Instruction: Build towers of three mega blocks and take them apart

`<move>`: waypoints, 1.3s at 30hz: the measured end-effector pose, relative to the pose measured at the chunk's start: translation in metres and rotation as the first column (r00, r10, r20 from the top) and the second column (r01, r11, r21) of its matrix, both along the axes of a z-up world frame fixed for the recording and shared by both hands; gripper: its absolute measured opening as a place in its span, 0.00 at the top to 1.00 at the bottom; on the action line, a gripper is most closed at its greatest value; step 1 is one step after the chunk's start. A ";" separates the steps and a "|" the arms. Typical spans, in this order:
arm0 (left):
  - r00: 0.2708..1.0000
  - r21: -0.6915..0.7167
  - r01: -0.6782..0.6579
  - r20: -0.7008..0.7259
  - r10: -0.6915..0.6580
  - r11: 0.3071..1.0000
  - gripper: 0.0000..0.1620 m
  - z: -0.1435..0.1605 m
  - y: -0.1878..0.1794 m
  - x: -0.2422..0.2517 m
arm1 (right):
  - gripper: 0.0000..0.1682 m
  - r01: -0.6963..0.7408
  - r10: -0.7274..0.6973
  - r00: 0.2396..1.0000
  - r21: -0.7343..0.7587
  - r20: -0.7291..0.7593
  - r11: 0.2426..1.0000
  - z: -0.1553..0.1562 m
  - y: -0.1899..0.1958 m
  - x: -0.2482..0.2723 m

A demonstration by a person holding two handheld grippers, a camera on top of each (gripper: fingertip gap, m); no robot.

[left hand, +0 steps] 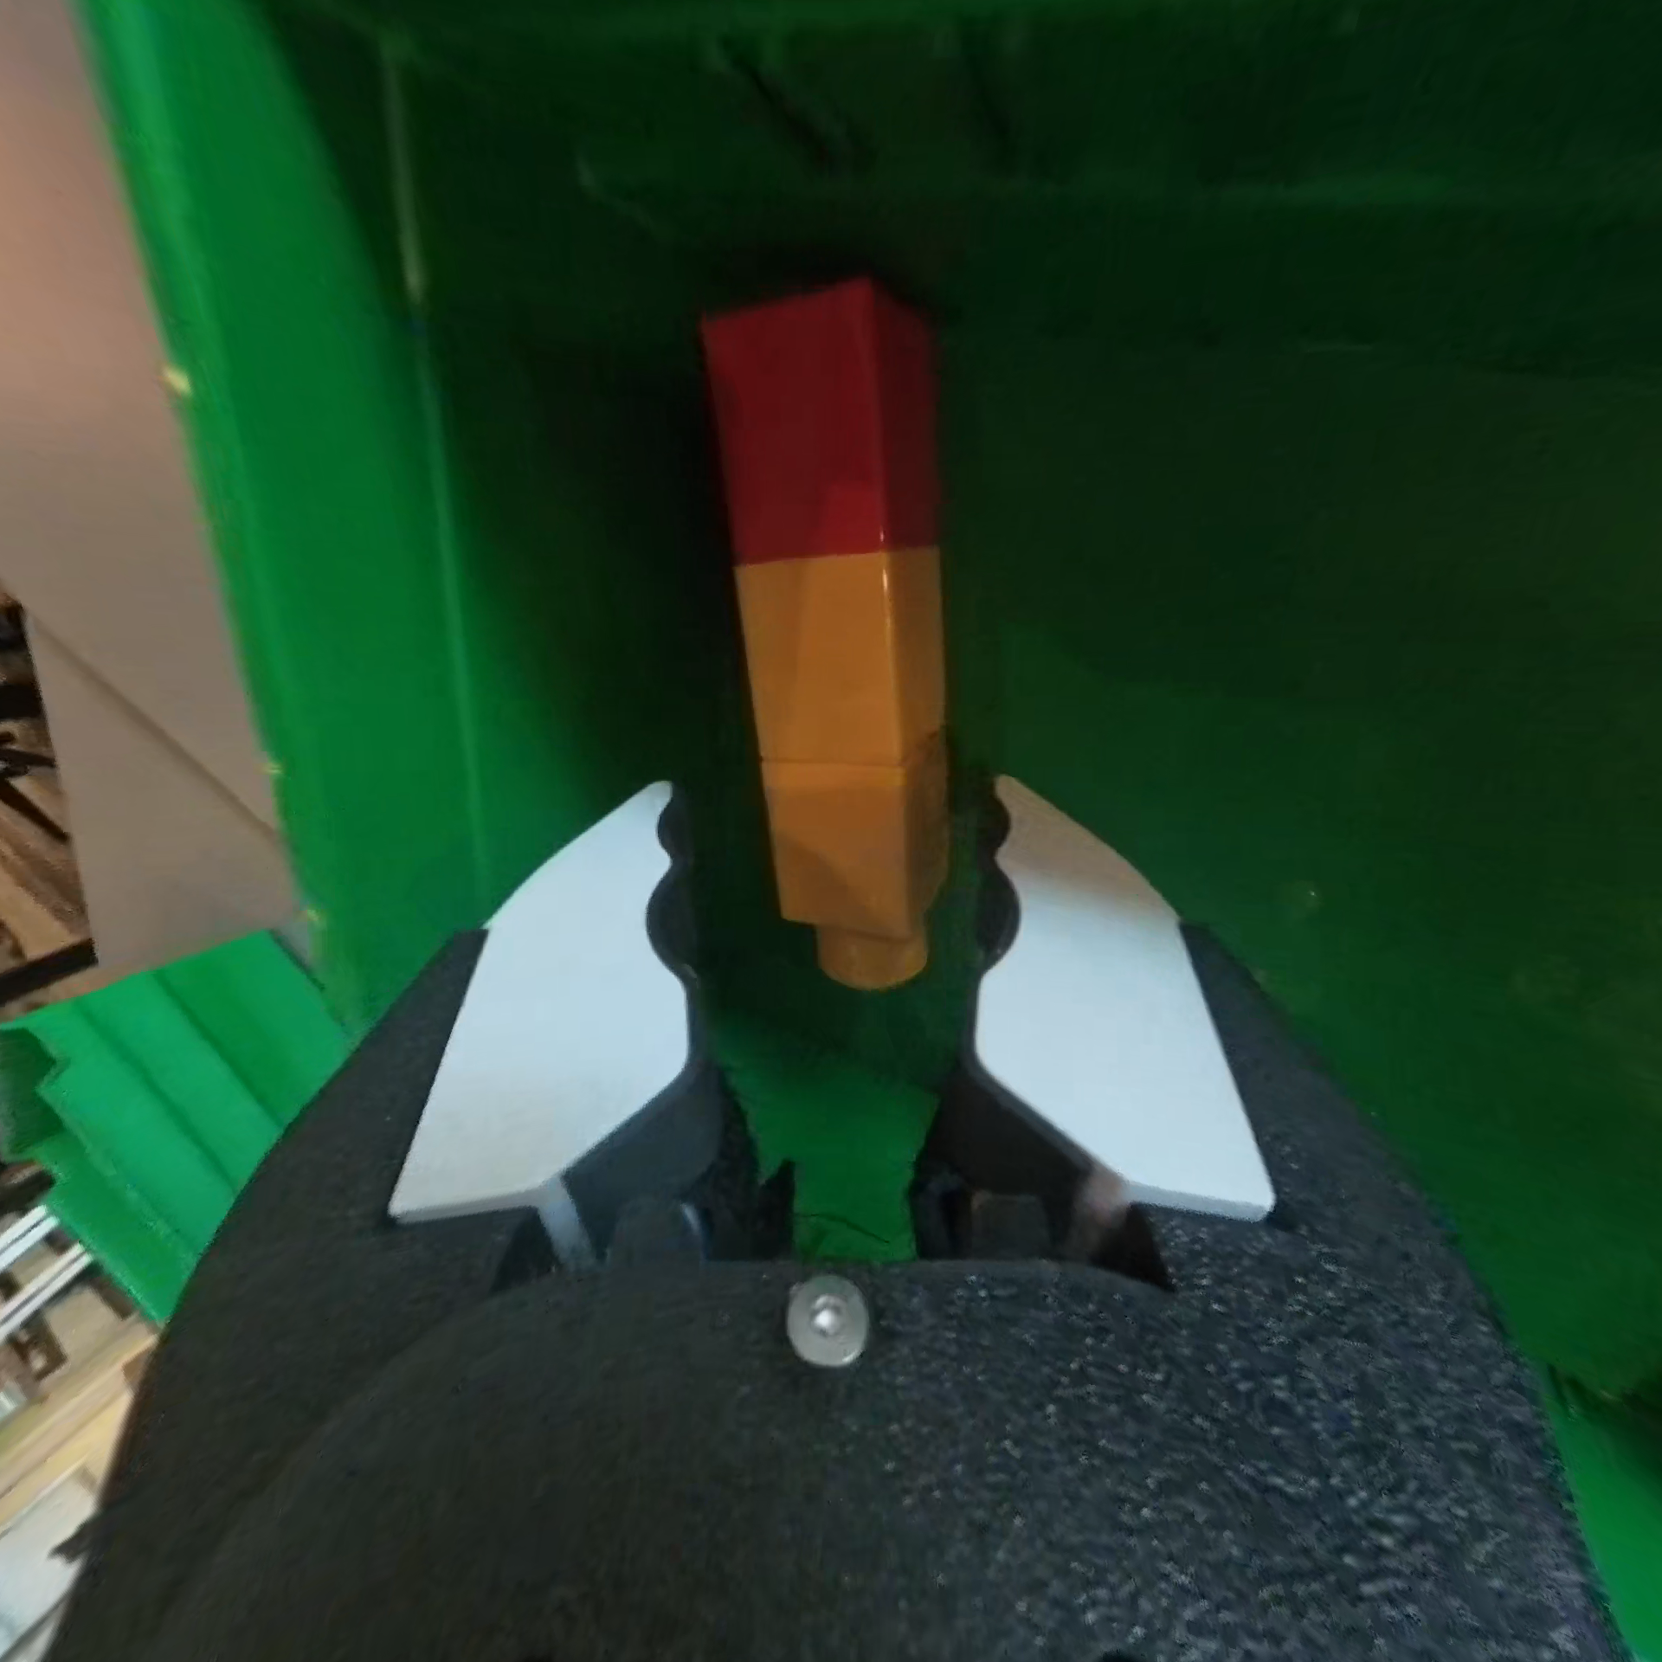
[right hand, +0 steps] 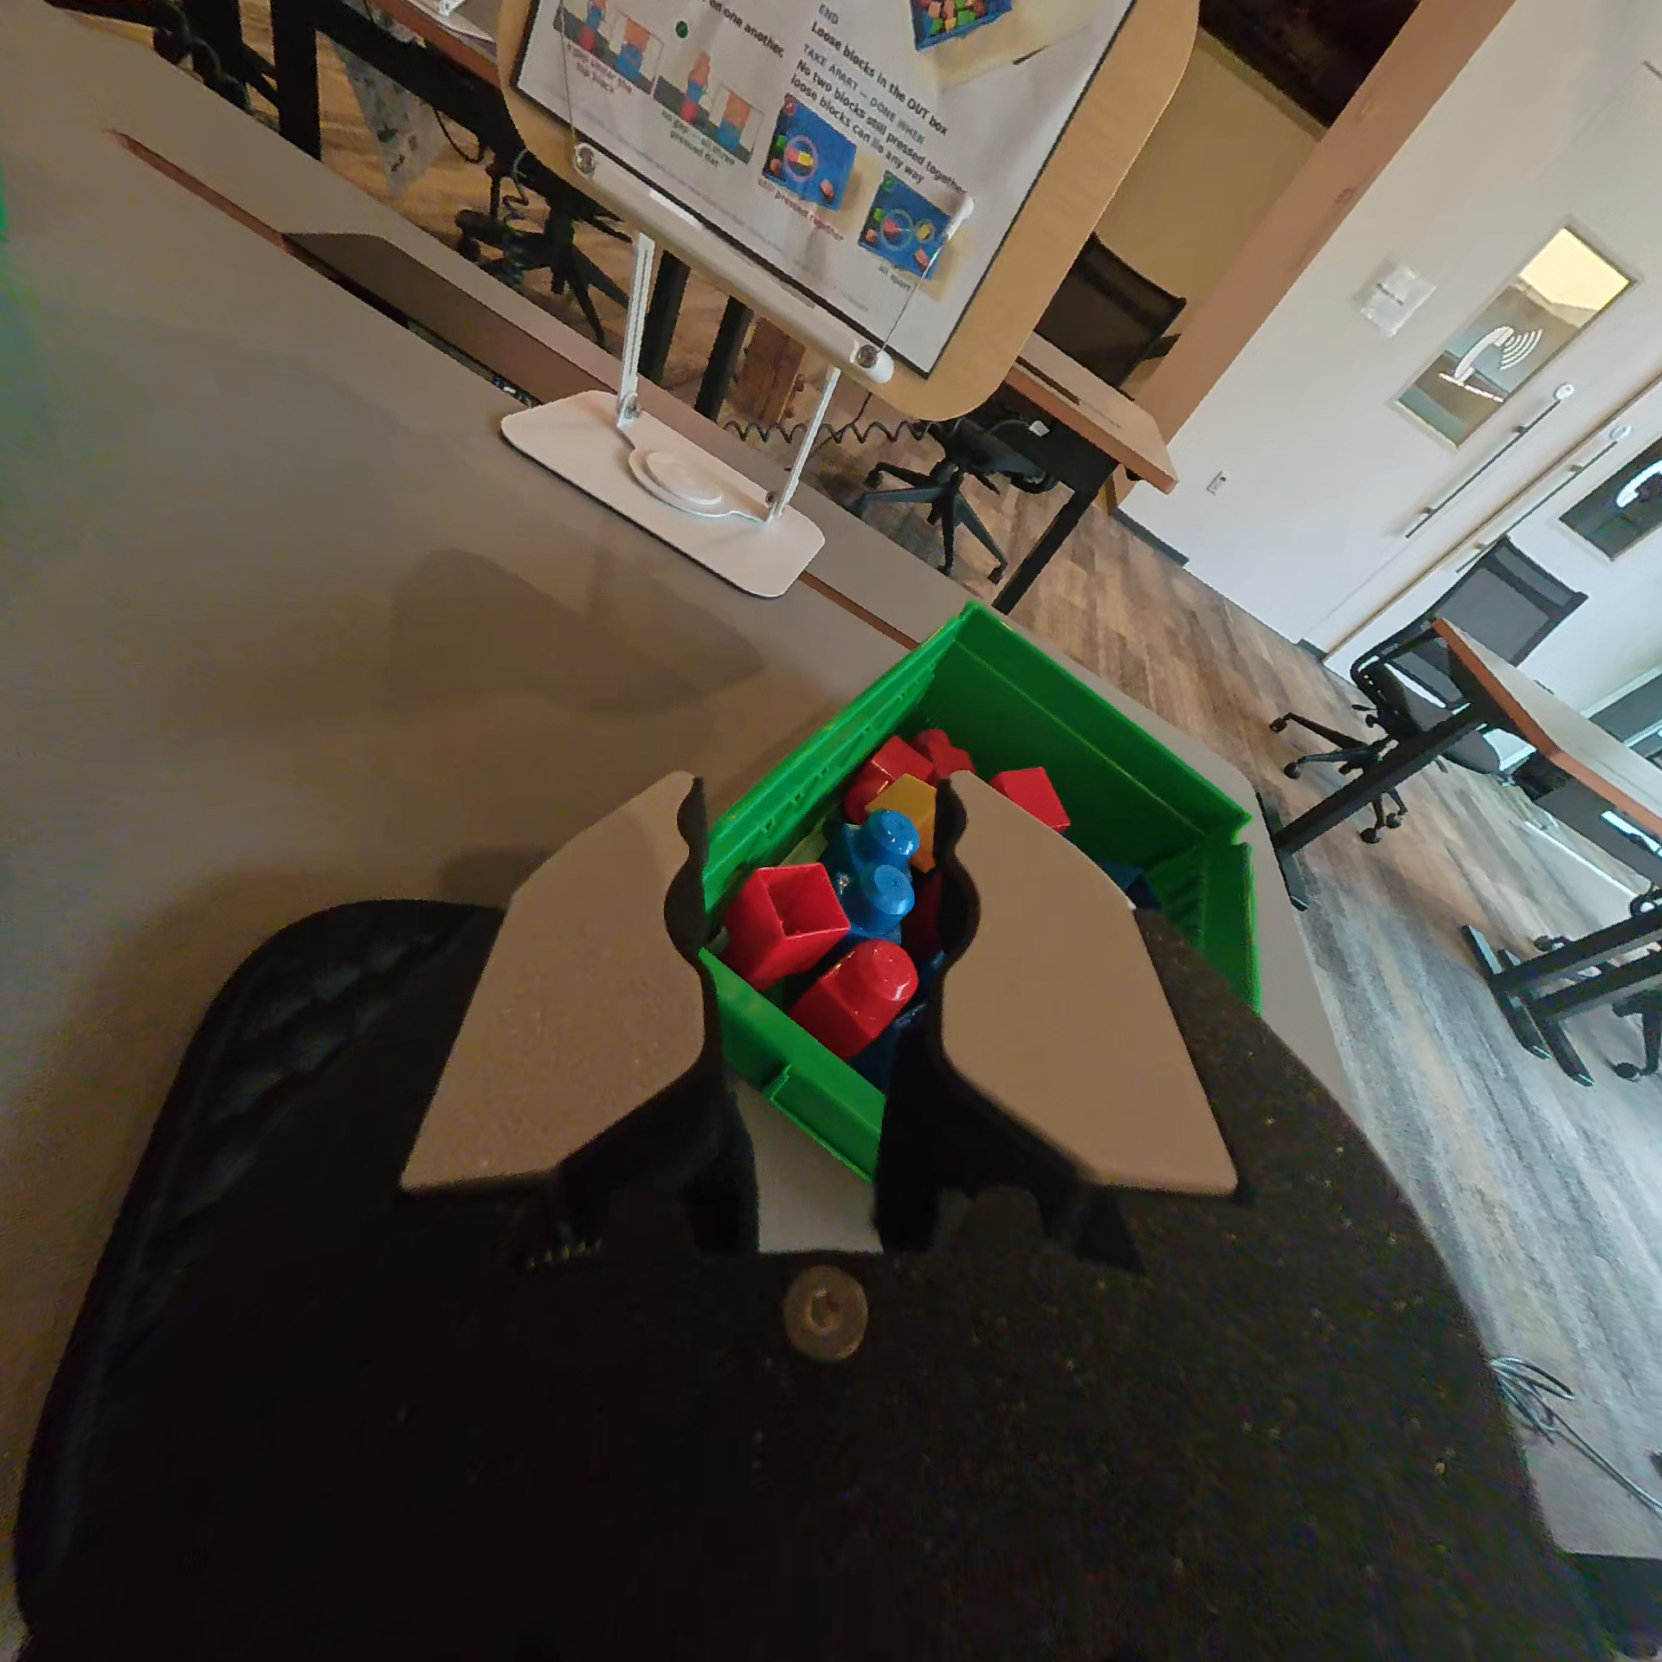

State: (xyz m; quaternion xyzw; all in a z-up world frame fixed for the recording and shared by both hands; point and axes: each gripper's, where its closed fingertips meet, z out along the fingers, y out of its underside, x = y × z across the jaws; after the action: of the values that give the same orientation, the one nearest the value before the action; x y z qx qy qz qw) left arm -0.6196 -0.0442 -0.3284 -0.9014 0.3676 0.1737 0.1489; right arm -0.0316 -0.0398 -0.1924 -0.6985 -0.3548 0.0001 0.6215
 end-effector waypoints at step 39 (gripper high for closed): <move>0.973 0.173 0.095 0.191 -0.128 0.980 0.78 0.111 -0.030 0.084 | 0.74 -0.441 0.439 0.897 -0.064 -0.051 0.895 -0.005 -0.031 -0.081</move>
State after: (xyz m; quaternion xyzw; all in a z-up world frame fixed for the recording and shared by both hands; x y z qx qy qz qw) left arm -0.5361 -0.0742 -0.2170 -0.8771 0.3854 0.1026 0.2677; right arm -0.1130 -0.0707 -0.1975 -0.6225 -0.4922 0.1659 0.5855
